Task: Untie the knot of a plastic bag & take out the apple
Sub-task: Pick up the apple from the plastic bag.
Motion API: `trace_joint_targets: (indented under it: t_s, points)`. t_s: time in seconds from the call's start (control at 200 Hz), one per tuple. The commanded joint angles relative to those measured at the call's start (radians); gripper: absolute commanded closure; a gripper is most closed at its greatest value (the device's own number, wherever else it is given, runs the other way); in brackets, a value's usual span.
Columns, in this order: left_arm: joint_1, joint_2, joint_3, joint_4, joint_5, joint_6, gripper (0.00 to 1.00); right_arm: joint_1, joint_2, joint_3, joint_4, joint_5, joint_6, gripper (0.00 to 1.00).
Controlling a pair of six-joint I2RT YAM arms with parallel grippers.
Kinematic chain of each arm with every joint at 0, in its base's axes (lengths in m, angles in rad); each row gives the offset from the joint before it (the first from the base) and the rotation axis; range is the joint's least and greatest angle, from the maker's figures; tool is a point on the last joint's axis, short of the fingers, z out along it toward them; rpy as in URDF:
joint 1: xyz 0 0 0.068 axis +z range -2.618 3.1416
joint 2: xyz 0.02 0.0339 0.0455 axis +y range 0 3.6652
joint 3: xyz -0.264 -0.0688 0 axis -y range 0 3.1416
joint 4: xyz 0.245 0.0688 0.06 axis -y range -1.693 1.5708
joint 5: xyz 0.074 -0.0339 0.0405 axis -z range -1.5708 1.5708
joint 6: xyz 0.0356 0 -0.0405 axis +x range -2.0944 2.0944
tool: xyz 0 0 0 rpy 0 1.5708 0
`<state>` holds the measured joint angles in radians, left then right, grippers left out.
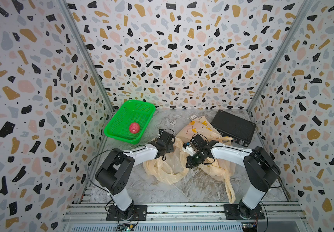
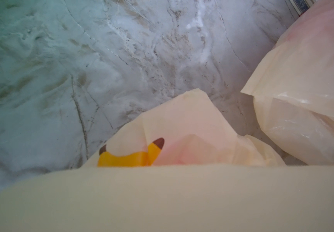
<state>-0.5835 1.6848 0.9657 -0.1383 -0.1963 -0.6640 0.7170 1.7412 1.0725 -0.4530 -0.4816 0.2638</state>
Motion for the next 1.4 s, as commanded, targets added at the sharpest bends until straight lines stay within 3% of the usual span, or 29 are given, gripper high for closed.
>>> trace_joint_targets:
  t_s: [0.0, 0.345, 0.531, 0.741, 0.856, 1.021, 1.141, 1.397]
  points:
    - [0.005, -0.085, 0.003, -0.077, 0.056, 0.059, 0.56, 0.001, -0.004, 0.025, -0.026, 0.005, -0.008, 0.97]
    - [0.022, -0.337, 0.022, -0.353, 0.404, 0.278, 0.57, 0.001, 0.031, 0.053, -0.032, 0.026, -0.003, 0.98]
    - [0.077, -0.358, 0.013, -0.389, 0.723, 0.335, 0.6, 0.001, 0.042, 0.067, -0.041, 0.021, -0.006, 0.98]
    - [0.108, -0.445, 0.036, -0.354, 0.848, 0.358, 0.68, 0.001, 0.038, 0.069, -0.04, 0.019, -0.001, 0.99]
    - [0.126, -0.505, 0.081, -0.338, 0.863, 0.345, 0.67, 0.001, 0.033, 0.079, -0.05, 0.024, -0.006, 0.99]
    - [0.244, -0.533, 0.176, -0.371, 0.751, 0.29, 0.7, 0.001, 0.013, 0.096, -0.074, 0.025, -0.023, 0.96]
    - [0.359, -0.469, 0.252, -0.418, 0.65, 0.305, 0.72, 0.001, -0.011, 0.112, -0.088, 0.025, -0.035, 0.89]
    - [0.595, -0.256, 0.317, -0.28, 0.527, 0.309, 0.72, 0.001, -0.044, 0.153, -0.155, 0.013, -0.073, 0.67]
